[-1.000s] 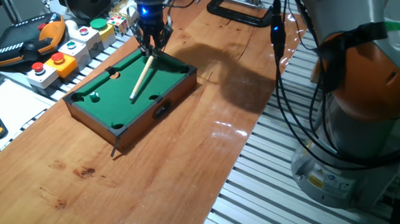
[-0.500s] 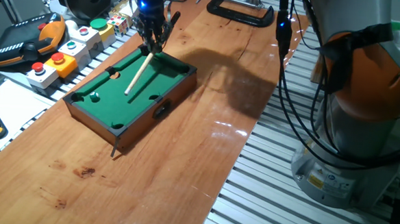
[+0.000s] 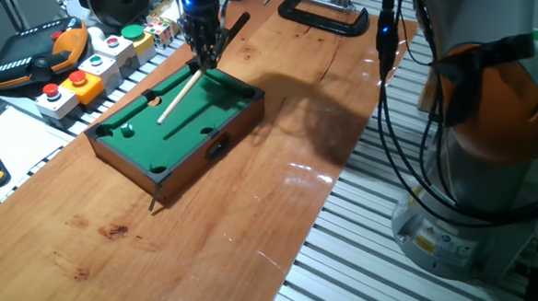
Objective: Hit the pool ball
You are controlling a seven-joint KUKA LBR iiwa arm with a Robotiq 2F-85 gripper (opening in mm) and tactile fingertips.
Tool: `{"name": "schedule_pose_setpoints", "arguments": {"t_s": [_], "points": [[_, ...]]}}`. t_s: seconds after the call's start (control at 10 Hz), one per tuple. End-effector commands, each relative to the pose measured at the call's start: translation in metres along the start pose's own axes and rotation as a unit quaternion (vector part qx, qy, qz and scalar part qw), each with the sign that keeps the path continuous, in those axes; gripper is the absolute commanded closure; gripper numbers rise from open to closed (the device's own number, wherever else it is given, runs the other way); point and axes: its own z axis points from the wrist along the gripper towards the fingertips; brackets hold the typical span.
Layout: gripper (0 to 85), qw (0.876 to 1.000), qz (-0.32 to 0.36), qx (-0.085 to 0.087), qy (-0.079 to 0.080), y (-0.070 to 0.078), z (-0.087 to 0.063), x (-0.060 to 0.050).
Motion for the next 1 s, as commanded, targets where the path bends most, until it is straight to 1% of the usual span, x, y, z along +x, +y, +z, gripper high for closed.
{"name": "schedule_pose_setpoints", "arguments": {"t_s": [0.0,0.1,0.3,0.5,0.7,0.9], "points": [[84.0,1.0,0.011,-0.004,0.001,-0.002,-0.001,0.001],[84.0,1.0,0.019,-0.008,0.002,-0.004,-0.002,0.002],[84.0,0.998,0.058,-0.017,-0.001,-0.006,-0.004,0.005],[84.0,0.996,0.084,-0.031,-0.006,-0.009,-0.005,0.008],[84.0,0.994,0.1,-0.037,-0.008,-0.012,-0.003,0.011],[84.0,0.993,0.11,-0.04,-0.016,-0.015,-0.004,0.015]]}}
